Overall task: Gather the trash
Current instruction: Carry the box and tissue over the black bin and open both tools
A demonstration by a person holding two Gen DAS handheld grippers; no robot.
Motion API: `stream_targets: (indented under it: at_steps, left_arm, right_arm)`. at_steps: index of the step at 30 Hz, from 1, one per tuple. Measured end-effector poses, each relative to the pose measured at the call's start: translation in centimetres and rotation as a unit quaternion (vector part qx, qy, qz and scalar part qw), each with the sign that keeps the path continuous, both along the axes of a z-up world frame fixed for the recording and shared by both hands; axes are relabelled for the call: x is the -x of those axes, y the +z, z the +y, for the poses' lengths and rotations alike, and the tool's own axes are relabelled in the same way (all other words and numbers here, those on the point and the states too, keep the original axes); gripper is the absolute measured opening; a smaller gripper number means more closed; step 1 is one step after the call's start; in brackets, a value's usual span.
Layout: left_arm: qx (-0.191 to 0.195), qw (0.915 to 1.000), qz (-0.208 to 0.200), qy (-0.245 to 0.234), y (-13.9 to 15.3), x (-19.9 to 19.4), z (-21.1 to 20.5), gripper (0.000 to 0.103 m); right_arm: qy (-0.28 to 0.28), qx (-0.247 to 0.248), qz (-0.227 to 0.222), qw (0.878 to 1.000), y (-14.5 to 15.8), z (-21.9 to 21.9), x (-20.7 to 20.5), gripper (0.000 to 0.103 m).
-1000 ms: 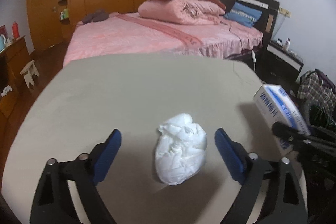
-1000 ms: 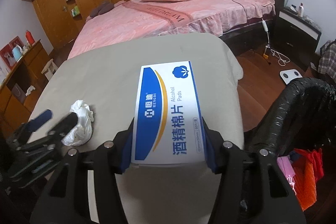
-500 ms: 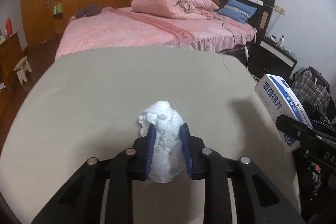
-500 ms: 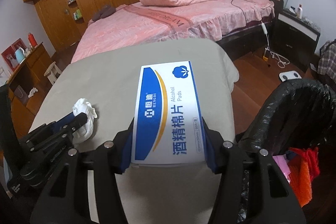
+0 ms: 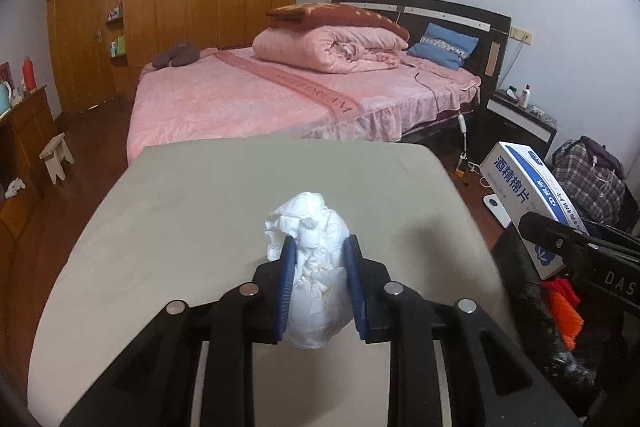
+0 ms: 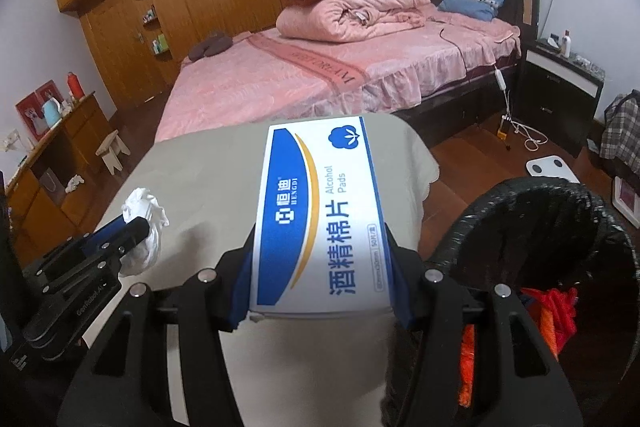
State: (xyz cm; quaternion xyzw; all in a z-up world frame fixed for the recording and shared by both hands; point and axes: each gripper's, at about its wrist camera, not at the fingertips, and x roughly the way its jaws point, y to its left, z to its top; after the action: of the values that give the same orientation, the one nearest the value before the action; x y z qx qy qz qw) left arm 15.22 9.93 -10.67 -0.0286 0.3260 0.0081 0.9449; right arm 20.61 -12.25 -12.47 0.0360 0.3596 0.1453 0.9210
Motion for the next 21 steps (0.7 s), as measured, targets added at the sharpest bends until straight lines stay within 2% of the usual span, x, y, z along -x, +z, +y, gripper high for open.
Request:
stream_targets:
  at_steps: [9, 21]
  left_arm:
    - [0.002, 0.9994, -0.028, -0.018, 2.9, 2.5, -2.5, 0.025]
    - [0.004, 0.9946, -0.06, -0.085, 5.6, 4.2, -9.3, 0.025]
  right_arm:
    - [-0.01, -0.005, -0.025, 1.0, 3.0, -3.3, 3.5, 0.054]
    - [-0.059, -0.006, -0.058, 0.997, 5.3, -9.9, 7.5, 0.054]
